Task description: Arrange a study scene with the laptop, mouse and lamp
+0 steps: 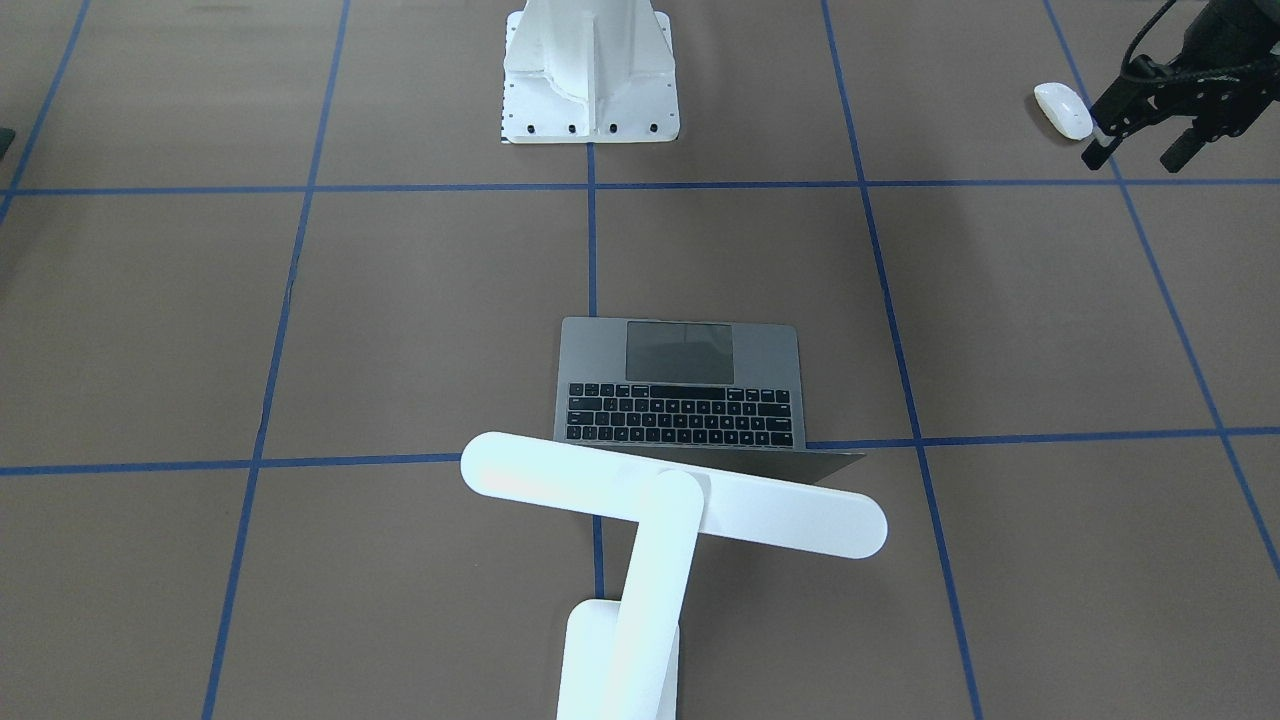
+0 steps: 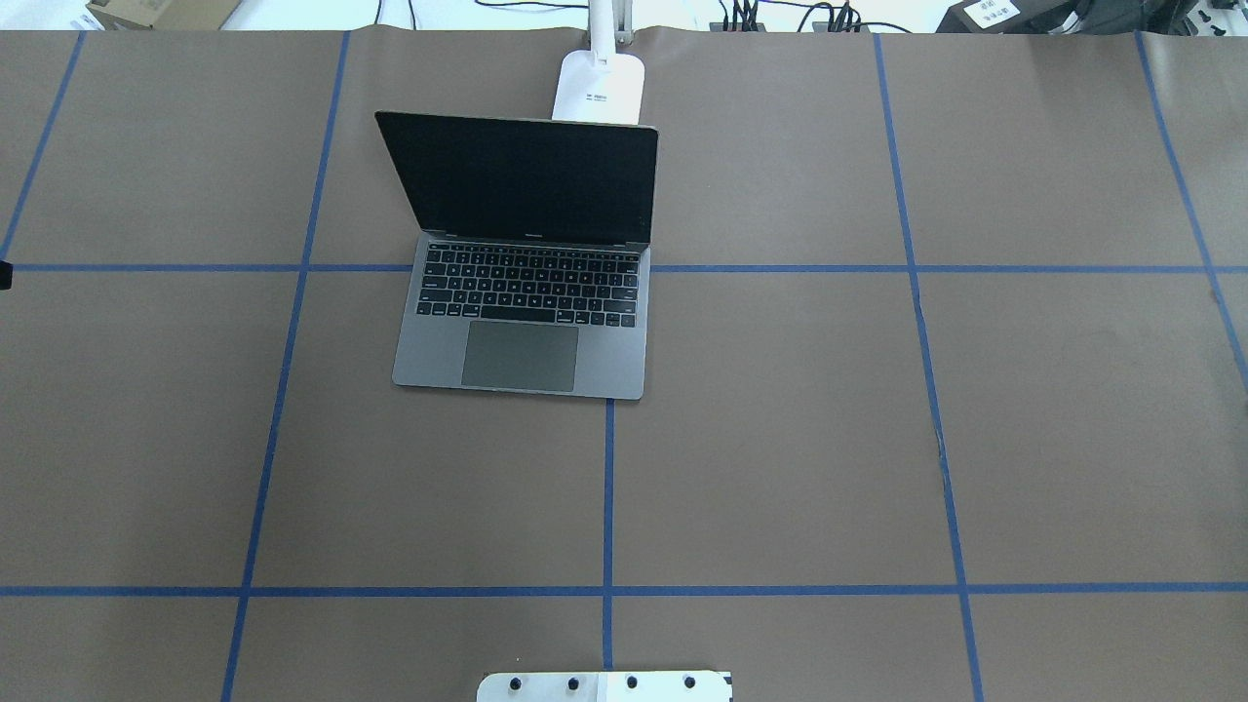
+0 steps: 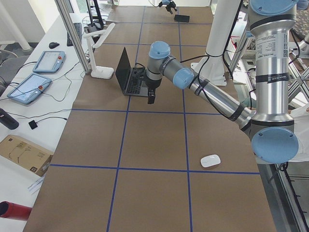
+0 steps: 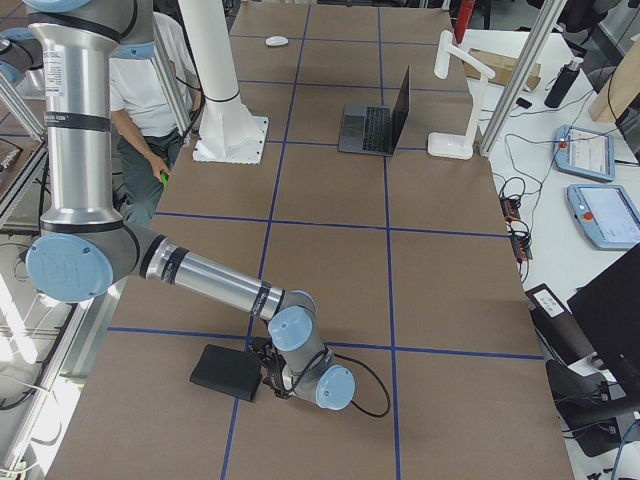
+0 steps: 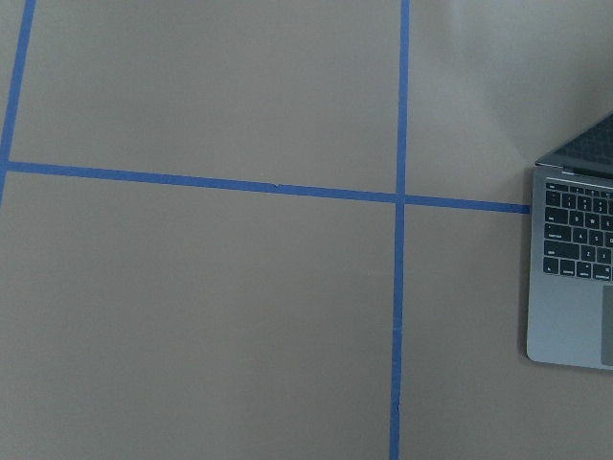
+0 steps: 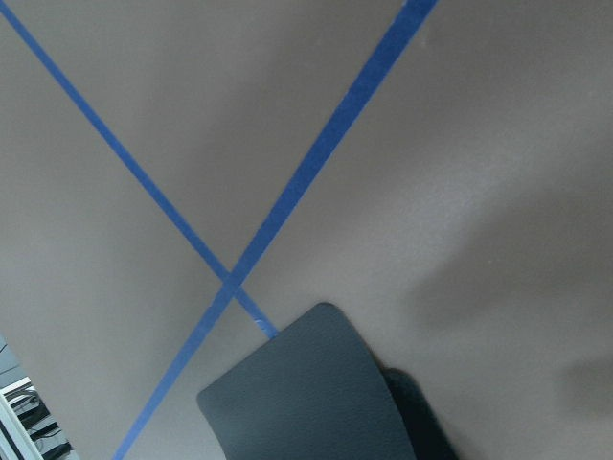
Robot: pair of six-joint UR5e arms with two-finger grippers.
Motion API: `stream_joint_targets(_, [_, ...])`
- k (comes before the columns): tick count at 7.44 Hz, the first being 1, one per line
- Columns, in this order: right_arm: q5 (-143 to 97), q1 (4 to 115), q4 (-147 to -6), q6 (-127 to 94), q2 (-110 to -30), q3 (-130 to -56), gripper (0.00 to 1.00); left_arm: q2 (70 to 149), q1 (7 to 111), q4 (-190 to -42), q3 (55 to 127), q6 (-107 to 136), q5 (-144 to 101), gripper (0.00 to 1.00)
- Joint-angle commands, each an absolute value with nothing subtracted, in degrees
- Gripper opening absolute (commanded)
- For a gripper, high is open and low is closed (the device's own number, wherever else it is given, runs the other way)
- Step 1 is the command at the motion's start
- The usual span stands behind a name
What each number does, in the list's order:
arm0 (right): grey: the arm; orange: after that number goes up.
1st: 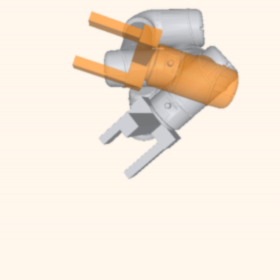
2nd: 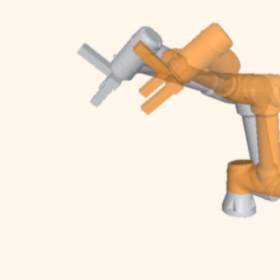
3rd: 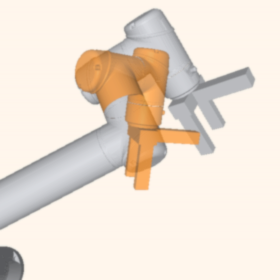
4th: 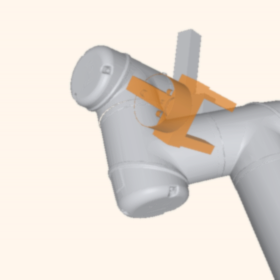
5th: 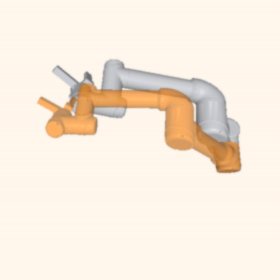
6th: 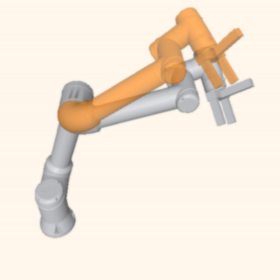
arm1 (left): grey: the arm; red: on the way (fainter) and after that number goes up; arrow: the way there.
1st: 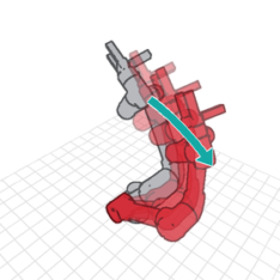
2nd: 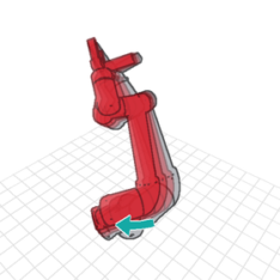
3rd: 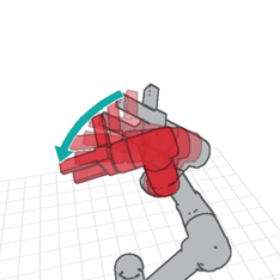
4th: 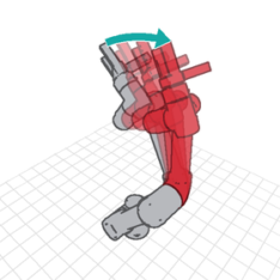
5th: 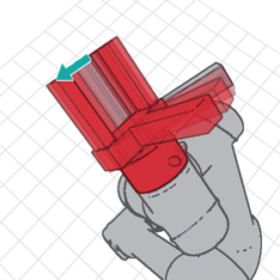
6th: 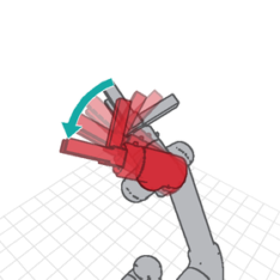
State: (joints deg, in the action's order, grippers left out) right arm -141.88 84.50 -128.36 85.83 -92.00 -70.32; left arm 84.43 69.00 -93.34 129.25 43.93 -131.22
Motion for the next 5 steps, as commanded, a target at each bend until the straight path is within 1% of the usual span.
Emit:
stream_joint_targets(1, [-141.5,83.3,-127.3,86.6,-91.8,-70.7,0.96,84.5,69.0,-93.4,129.3,43.9,-131.1,1.0])
stream_joint_targets(3, [-140.9,83.2,-120.4,86.3,-91.9,-68.0,0.96,84.5,69.0,-93.3,129.6,44.2,-131.1,1.0])
stream_joint_targets(5, [-140.9,83.1,-120.6,86.1,-92.3,-67.7,0.97,84.5,69.1,-93.2,130.4,44.3,-131.1,1.0])
